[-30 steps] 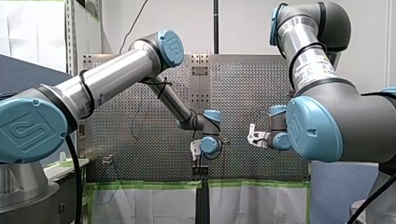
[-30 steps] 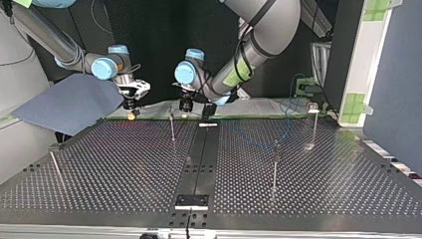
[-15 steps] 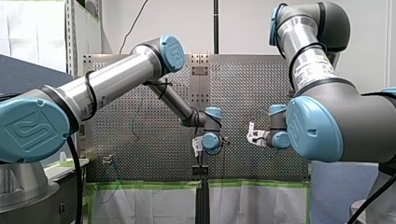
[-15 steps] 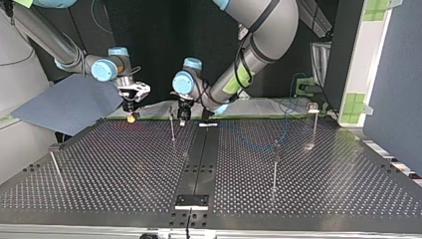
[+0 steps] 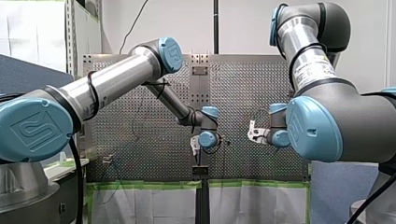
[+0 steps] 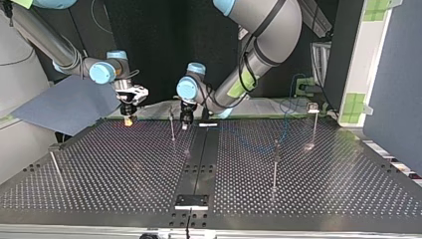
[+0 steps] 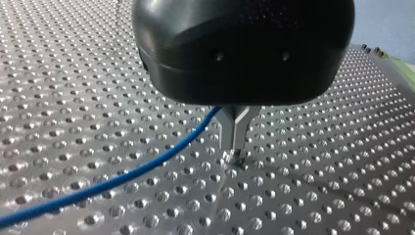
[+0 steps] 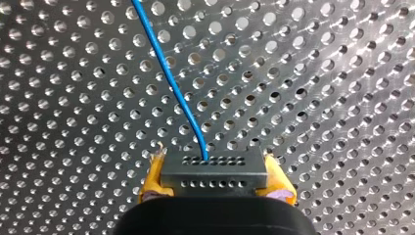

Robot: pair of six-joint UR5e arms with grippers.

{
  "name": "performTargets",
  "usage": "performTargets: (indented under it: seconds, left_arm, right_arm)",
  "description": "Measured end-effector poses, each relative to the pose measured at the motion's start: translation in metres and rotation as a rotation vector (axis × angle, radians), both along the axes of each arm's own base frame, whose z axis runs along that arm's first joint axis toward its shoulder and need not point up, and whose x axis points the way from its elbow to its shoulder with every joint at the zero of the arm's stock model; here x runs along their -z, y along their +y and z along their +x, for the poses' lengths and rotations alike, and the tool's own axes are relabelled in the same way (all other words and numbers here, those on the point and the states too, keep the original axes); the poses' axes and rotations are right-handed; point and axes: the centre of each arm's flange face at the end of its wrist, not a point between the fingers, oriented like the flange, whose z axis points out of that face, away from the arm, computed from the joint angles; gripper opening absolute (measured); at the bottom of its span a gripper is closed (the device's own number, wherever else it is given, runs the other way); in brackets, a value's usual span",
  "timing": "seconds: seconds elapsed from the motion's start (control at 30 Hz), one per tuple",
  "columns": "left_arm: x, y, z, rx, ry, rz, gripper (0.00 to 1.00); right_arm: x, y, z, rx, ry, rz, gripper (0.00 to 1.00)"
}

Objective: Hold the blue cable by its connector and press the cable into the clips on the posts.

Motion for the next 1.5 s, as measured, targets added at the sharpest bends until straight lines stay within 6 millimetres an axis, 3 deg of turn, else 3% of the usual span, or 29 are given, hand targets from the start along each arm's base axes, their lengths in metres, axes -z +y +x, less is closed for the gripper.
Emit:
performTargets:
  seconds: [0.37, 0.4, 0.43, 0.5, 0.53, 0.57, 0.6, 0.77, 0.8, 0.83, 0.9, 1.33, 1.5]
  left_arm:
    - [-0.001, 0.011, 0.010, -0.020, -0.003, 0.007, 0.00]
    - [-0.001, 0.012, 0.011, -0.022, -0.003, 0.008, 0.12]
    - [-0.001, 0.012, 0.012, -0.023, -0.003, 0.009, 0.12]
    - [-0.001, 0.013, 0.012, -0.025, -0.004, 0.010, 0.32]
    - [-0.001, 0.013, 0.013, -0.026, -0.004, 0.010, 0.32]
    - [-0.001, 0.014, 0.013, -0.027, -0.004, 0.011, 0.55]
    - [-0.001, 0.014, 0.013, -0.029, -0.004, 0.013, 0.65]
    - [0.001, 0.016, 0.010, -0.048, 0.010, 0.042, 0.79]
    - [0.002, 0.017, 0.008, -0.052, 0.016, 0.055, 0.89]
    - [0.002, 0.017, 0.007, -0.054, 0.019, 0.065, 0.89]
    - [0.003, 0.017, 0.005, -0.052, 0.025, 0.089, 1.00]
    - [0.007, 0.020, -0.011, -0.047, 0.079, 0.263, 1.00]
    - [-0.009, 0.014, -0.018, 0.000, 0.089, 0.295, 1.00]
  right_arm:
    - [-0.003, -0.012, 0.002, 0.001, -0.009, -0.009, 0.00]
    - [-0.003, -0.013, 0.002, 0.002, -0.009, -0.009, 0.00]
    - [-0.003, -0.013, 0.002, 0.002, -0.010, -0.009, 0.00]
    - [-0.002, -0.014, 0.001, 0.003, -0.010, -0.009, 0.00]
    - [-0.002, -0.015, 0.001, 0.003, -0.010, -0.009, 0.00]
    - [-0.002, -0.015, 0.001, 0.003, -0.011, -0.009, 0.00]
    - [-0.002, -0.016, 0.001, 0.003, -0.011, -0.009, 0.00]
    - [-0.001, -0.016, 0.002, 0.001, -0.012, -0.008, 0.00]
    - [-0.001, -0.016, 0.002, 0.001, -0.012, -0.007, 0.00]
    - [-0.001, -0.016, 0.002, 0.001, -0.012, -0.007, 0.00]
    - [0.000, -0.016, 0.002, 0.001, -0.012, -0.006, 0.00]
    - [0.002, -0.015, 0.002, -0.003, -0.011, 0.001, 0.00]
    - [0.003, -0.013, 0.002, -0.003, -0.009, 0.011, 0.00]
